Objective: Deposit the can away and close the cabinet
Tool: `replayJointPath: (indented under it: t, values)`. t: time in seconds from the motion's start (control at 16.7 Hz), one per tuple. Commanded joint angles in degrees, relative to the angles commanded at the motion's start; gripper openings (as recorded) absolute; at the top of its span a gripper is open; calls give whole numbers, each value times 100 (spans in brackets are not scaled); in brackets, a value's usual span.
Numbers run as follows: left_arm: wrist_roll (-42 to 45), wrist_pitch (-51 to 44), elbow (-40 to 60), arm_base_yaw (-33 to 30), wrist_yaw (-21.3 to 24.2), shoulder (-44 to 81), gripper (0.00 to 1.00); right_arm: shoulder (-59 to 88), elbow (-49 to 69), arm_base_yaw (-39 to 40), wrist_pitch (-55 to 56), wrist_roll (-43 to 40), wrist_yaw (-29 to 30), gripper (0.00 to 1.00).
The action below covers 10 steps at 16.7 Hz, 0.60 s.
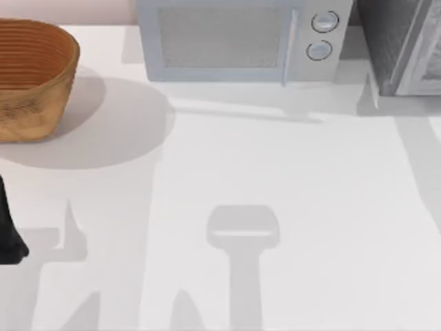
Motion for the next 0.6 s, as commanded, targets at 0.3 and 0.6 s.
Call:
replayJointPath:
  t: [0.3, 0.6]
  values:
    - [0, 0, 0, 0, 0, 0, 100, -2709, -4103, -133, 828, 21, -123, 100]
    - [0, 0, 0, 0, 0, 0, 100, -4907, -7122, -237, 1422, 142, -127, 100]
